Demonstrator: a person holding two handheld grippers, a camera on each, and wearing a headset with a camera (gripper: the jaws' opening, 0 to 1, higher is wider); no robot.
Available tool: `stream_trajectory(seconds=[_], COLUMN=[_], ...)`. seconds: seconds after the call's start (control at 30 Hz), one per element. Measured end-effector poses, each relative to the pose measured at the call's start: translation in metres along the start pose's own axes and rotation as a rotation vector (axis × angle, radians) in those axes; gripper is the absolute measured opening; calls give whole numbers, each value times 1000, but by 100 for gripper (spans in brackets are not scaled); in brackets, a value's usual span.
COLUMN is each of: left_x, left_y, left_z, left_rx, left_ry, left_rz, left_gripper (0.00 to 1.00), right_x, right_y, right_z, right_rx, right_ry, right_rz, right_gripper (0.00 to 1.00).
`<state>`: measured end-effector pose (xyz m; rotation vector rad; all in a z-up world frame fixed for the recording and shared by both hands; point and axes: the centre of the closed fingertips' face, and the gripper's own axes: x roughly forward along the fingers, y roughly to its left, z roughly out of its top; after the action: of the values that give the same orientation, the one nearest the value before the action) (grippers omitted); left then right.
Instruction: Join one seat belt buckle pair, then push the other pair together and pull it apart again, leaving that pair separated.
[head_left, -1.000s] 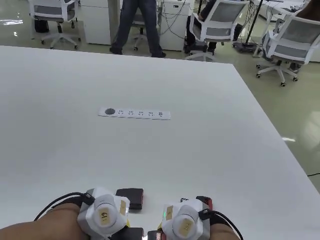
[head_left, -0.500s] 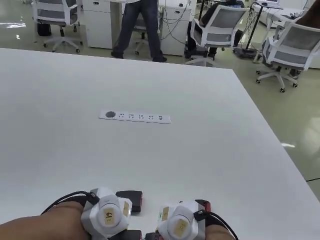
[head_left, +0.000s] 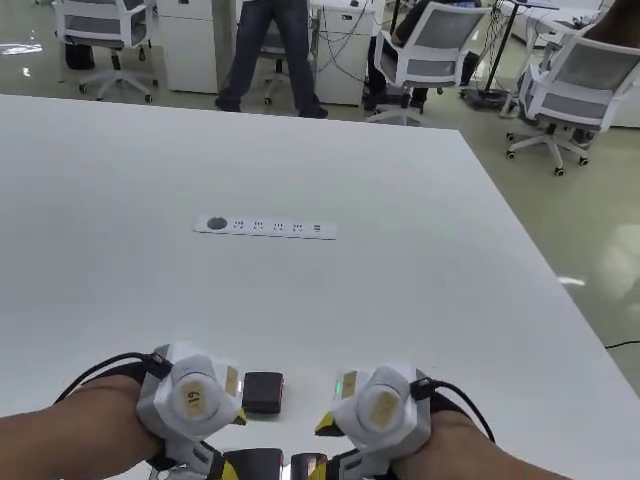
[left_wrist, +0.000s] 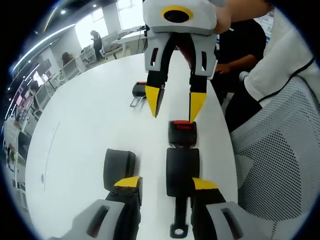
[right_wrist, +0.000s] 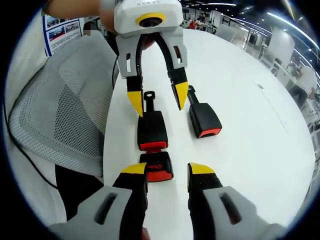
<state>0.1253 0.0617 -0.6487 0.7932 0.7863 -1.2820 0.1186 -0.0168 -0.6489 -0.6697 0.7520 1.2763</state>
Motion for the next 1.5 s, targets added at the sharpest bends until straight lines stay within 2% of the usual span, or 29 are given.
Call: stream_trajectory(seconds=[0.07,0.13,0.17,0.2,0.27,0.33,0.37,0.5,0.6,0.8,0.9,0.93,0.97,1.0,1.13,1.23,1.37,1.5], left_x=[2,-1,-1,-2,-1,1,2,5,8,23,26,28,29,32,37,40,46,49], left_y=[11,20,22,29,36,44,47,60,69,78,74,73,74,76,79,79,82,80], left_z=[-5,-3,1,2,2,1,0,0,-1,-10,-8,-6,-6,-10,-9,-9,-14,-18], left_rx=[-5,20,15,4,4,5,9,33,44,35,21,13,43,79,71,76,69,61], left_ry=[9,24,19,9,11,20,26,16,26,57,61,50,54,80,81,95,112,113], left_rz=[16,40,48,58,65,67,65,66,73,50,10,0,-6,-4,-17,-23,-24,-42], left_gripper=[39,39,39,39,40,40,40,40,43,45,44,42,41,40,39,38,37,34], right_x=[-3,-8,-11,-13,-18,-22,-26,-32,-34,-36,-37,-36,-35,-33,-27,-25,-25,-25], right_y=[-8,-18,-23,-26,-37,-41,-49,-70,-77,-88,-89,-90,-92,-93,-95,-96,-95,-94], right_z=[-2,-6,-9,-10,-17,-23,-30,-53,-64,-82,-88,-91,-94,-97,-107,-110,-112,-112], right_rx=[-5,-10,-7,-5,3,0,-7,18,27,47,48,46,48,57,60,65,33,-10], right_ry=[1,12,14,18,27,38,58,92,112,144,162,170,174,178,193,204,215,217], right_rz=[-12,-31,-39,-43,-57,-59,-81,-110,-115,-123,-117,-115,-112,-106,-84,-73,-65,-54], right_gripper=[29,29,29,29,30,30,32,33,33,33,34,34,34,33,32,31,31,31])
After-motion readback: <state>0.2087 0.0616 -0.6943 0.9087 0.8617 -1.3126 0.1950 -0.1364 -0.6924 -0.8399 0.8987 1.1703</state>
